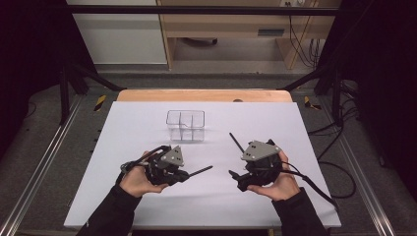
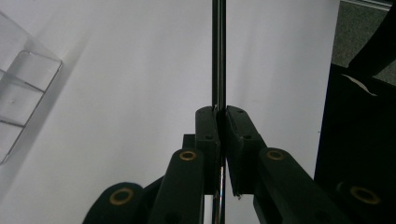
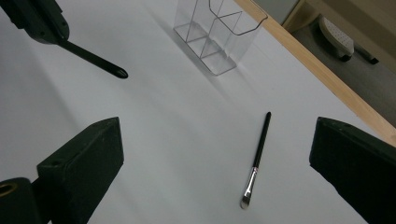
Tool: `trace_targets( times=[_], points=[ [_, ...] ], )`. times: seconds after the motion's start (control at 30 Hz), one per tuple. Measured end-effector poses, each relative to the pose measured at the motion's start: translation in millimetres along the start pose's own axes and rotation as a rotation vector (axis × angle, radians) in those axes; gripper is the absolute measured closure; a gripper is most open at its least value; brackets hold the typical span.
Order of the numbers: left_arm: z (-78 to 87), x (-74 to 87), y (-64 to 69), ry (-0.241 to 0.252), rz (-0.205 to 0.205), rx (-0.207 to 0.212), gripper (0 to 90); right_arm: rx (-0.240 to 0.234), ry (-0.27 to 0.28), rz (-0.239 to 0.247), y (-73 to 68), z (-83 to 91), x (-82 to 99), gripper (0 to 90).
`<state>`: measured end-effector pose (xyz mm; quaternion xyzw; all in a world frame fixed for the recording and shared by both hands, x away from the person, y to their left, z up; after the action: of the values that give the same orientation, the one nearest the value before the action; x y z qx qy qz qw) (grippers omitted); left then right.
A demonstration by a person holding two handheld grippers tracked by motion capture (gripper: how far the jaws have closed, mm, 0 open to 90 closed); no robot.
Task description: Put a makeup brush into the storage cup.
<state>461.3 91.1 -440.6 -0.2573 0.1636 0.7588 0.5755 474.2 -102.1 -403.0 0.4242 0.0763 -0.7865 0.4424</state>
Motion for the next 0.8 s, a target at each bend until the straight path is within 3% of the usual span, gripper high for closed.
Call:
trace_targets(
  times=[0.33, 0.8],
  points=[
    [-4.3, -9.2, 1.0, -0.006, -0.034, 0.057, 83.4, -0.024, -0.039, 0.103, -15.5, -0.5, -7.5, 4.6],
    [-6.9, -17.2, -3.2, -0.043, -0.055, 0.082, 83.4, -0.035, -0.118, 0.213, -27.9, -8.7, -11.6, 6.2]
  ],
)
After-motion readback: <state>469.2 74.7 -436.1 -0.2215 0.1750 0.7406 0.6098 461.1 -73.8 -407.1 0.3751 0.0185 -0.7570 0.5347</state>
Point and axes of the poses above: each handheld gripper's, and its own axes: z roughly backward along the jaws, x roughly out of its underside, y roughly to its right, the point moved 9 cm from there along -z, roughly forward along the jaws, and after that the axes turned 2 degrees about -x, right-handed, at the moved point
